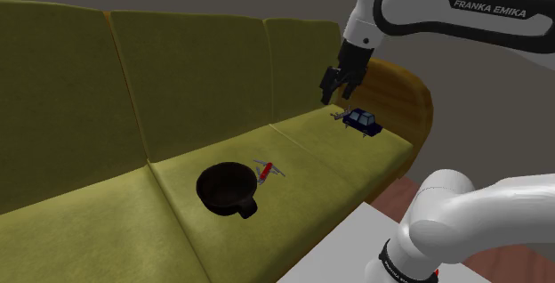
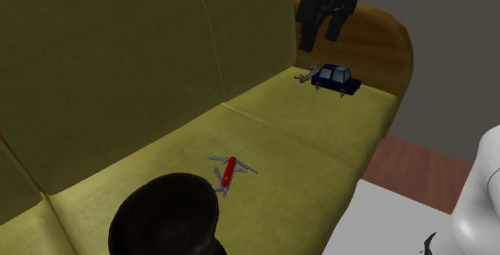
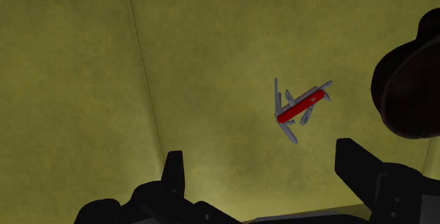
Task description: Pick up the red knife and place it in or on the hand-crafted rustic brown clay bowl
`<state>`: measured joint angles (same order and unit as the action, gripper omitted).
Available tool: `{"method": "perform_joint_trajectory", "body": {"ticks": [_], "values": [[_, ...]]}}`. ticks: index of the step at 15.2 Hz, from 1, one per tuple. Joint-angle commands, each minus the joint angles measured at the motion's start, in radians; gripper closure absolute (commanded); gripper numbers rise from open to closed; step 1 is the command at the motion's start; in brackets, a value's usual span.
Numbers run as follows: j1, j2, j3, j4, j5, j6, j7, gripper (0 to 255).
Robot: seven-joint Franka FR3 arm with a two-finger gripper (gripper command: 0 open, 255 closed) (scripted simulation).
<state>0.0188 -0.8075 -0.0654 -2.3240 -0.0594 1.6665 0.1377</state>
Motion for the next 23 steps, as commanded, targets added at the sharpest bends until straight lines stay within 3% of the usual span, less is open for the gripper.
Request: {"method": "perform_joint_trajectory", "body": {"ticks": [1,12,23], "values": [[0.000,0.000,0.000,0.000,0.000,0.000,0.000,0],[0.017,0.273,0.075,-0.094,0.055,0.299,0.154,0],[0.033,0.659,0.134,-0.032,0.084,0.559,0.294,0]]}}
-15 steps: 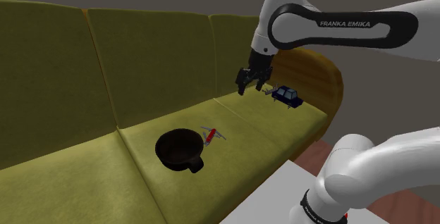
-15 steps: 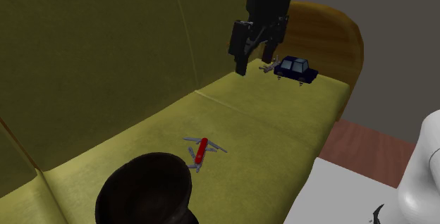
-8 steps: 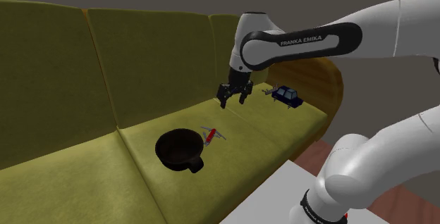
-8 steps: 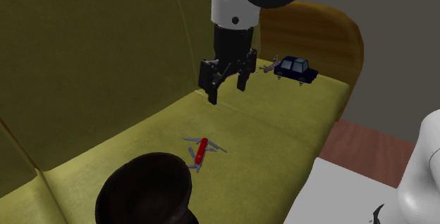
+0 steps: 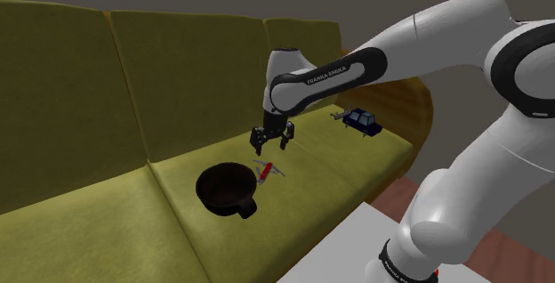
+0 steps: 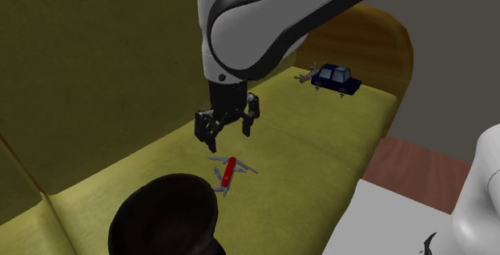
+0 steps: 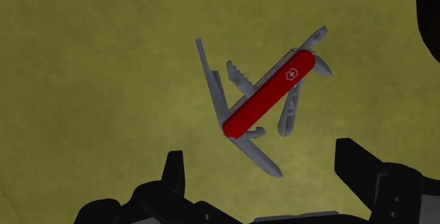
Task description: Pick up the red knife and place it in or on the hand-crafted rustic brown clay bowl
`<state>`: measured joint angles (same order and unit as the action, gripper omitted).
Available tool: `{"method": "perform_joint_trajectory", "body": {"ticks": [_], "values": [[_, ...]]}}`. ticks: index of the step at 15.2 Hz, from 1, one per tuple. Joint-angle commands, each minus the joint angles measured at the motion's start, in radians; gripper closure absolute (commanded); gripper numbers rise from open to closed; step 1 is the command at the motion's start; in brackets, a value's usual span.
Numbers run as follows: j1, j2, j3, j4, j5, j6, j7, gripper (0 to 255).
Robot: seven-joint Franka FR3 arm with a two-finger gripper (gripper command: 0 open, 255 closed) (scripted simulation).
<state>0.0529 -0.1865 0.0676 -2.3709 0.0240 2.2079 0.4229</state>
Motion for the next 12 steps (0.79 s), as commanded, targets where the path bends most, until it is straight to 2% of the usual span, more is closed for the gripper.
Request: {"method": "perform_joint_trajectory", "body": {"ticks": [1,9,12], "values": [[0.001,0.076,0.005,0.029,0.001,0.037,0.021,0],[0.003,0.162,0.009,0.001,-0.003,0.147,0.033,0],[0.003,0.167,0.009,-0.002,-0.003,0.154,0.033,0]]}}
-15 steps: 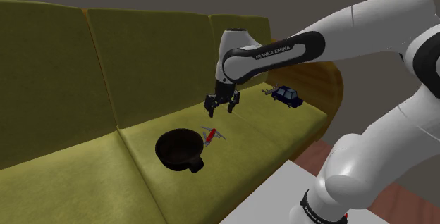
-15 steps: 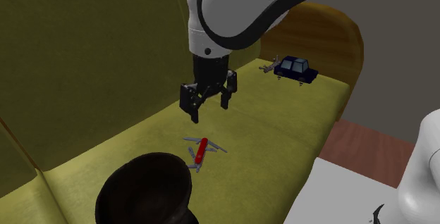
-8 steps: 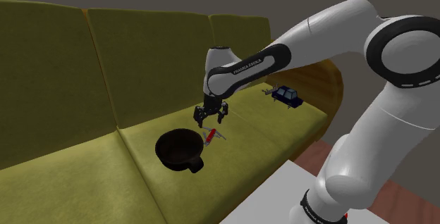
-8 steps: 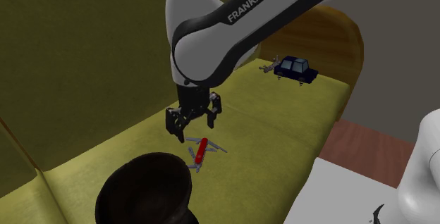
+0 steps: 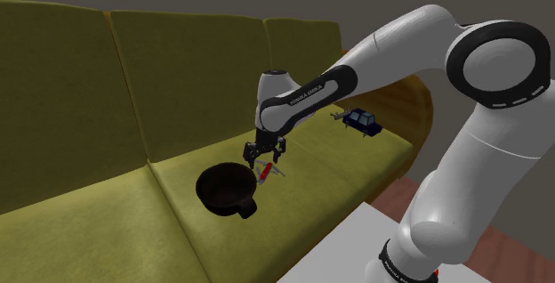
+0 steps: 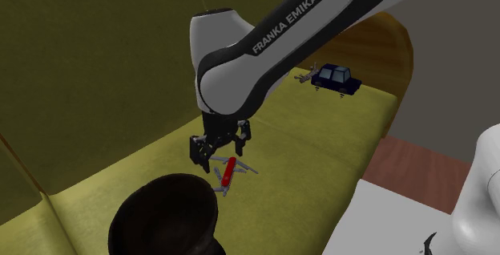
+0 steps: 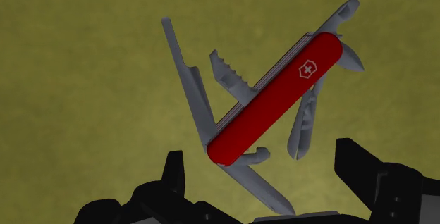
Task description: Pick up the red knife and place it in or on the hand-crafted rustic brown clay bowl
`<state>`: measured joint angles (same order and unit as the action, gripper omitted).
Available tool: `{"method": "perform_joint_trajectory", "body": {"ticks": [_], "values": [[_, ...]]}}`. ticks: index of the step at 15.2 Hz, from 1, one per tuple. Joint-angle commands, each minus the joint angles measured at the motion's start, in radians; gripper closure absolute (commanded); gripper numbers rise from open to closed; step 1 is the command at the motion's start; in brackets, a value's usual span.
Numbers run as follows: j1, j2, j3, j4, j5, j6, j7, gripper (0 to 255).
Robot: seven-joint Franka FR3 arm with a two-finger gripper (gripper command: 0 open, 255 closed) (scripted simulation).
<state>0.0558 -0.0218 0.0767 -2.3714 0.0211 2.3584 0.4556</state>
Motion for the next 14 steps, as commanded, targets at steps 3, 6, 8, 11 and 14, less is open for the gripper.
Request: {"method": "perform_joint_trajectory", "body": {"ticks": [3,6,8,11,14], "values": [[0.000,0.003,0.000,-0.001,0.000,0.004,0.000,0],[0.000,0.003,0.000,-0.001,0.000,0.004,0.000,255],[0.000,0.002,0.000,-0.001,0.000,0.004,0.000,255],[0.000,0.003,0.000,-0.001,0.000,0.004,0.000,255],[0.000,0.002,0.000,-0.001,0.000,0.004,0.000,255]]}}
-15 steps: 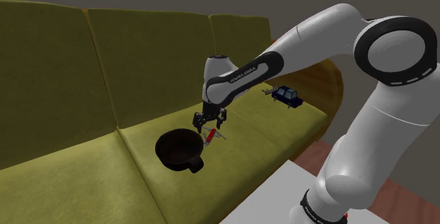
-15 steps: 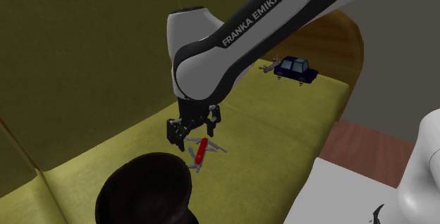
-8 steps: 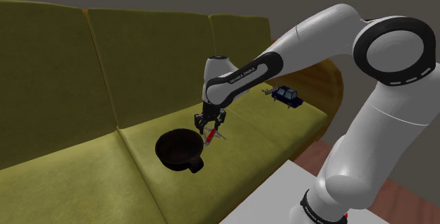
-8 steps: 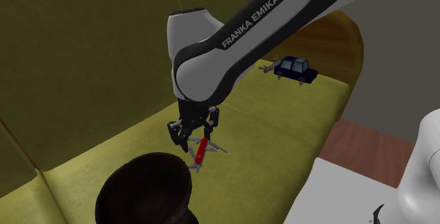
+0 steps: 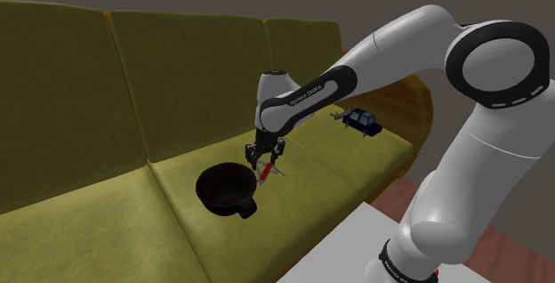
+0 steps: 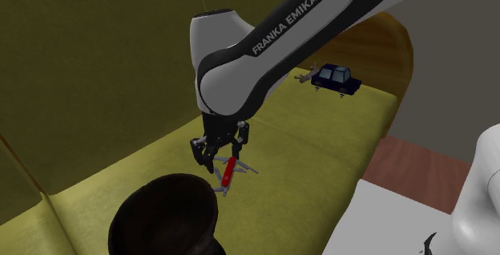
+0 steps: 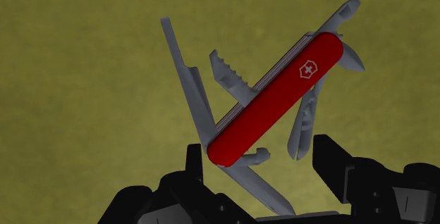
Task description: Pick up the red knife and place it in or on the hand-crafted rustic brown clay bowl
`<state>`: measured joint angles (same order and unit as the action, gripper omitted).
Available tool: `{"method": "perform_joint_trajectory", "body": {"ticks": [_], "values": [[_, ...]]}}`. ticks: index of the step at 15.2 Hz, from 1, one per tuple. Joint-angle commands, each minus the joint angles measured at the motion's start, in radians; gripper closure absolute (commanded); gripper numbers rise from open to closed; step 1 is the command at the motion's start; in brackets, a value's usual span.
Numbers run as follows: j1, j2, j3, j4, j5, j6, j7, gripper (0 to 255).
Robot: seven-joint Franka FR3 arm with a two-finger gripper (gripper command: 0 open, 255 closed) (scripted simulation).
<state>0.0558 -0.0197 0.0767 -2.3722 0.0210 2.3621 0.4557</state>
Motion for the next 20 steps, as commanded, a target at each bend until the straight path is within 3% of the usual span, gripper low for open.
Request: {"method": "perform_joint_trajectory", "body": {"ticks": [1,20], "values": [[0.000,0.000,0.000,0.000,0.000,0.000,0.000,255],[0.000,-0.136,-0.003,0.126,0.008,-0.262,-0.004,255]]}}
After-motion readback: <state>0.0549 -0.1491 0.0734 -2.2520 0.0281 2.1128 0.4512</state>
